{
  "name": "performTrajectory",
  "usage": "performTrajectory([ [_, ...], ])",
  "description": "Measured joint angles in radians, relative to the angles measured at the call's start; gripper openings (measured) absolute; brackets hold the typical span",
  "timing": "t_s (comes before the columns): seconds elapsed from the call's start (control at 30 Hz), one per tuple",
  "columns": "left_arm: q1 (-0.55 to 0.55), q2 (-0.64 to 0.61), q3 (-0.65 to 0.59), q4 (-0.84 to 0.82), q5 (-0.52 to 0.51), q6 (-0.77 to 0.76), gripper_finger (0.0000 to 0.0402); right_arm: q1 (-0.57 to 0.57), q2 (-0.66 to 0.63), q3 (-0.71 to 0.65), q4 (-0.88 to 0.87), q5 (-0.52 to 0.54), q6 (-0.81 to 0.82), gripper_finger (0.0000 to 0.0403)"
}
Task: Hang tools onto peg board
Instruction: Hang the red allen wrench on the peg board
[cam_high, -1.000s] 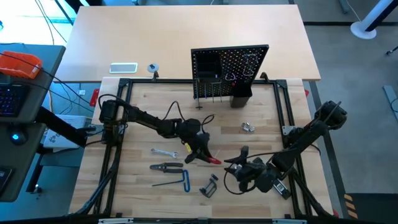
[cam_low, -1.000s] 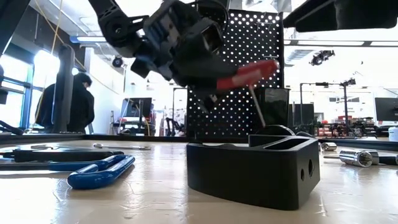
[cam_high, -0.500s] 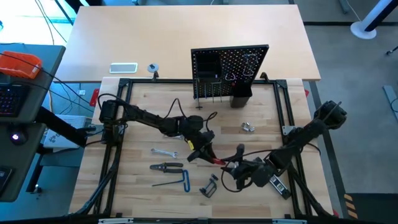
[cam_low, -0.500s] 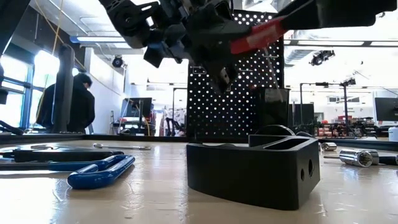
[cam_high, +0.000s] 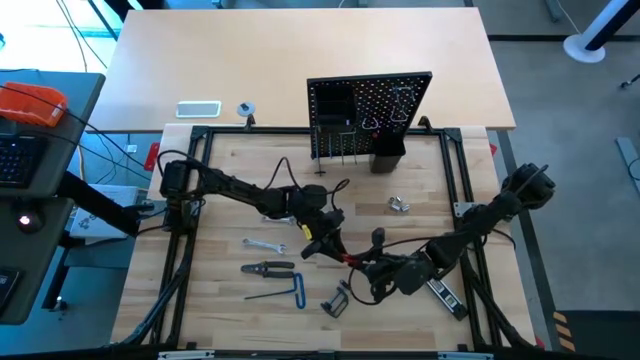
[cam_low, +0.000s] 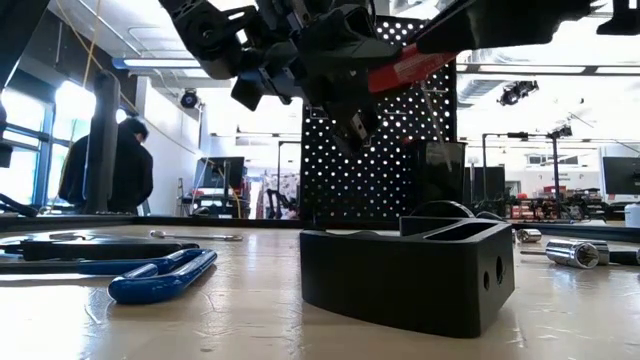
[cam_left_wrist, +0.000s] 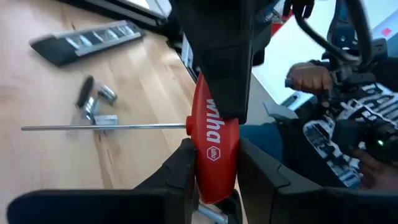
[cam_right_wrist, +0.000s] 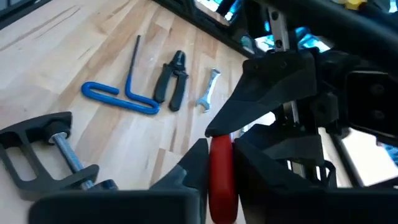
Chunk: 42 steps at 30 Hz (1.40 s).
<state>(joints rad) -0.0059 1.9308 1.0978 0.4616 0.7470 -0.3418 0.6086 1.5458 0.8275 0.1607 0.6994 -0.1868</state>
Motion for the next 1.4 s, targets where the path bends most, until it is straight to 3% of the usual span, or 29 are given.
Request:
performTrajectory([
  [0.43, 0.005, 0.002, -0.001, 0.004, 0.028, -0.015, 0.0077, 0.004, 0.023, 0.013, -0.011, 0.039, 0.030, 0.0042],
  [0.7, 0.006, -0.001, 0.005, 0.017, 0.038, -0.015, 0.0153, 0.011, 0.023, 0.037, -0.018, 0.059, 0.058, 0.0042],
  [1.0, 0.014, -0.068, 0.005, -0.003, 0.043, 0.017, 0.0159, 0.037, 0.001, 0.057, -0.037, 0.119, 0.108, 0.0042],
  [1.4, 0.021, -0.311, 0.006, -0.366, -0.155, 0.271, 0.0161, 0.087, -0.129, 0.056, -0.059, 0.253, 0.079, 0.0042],
])
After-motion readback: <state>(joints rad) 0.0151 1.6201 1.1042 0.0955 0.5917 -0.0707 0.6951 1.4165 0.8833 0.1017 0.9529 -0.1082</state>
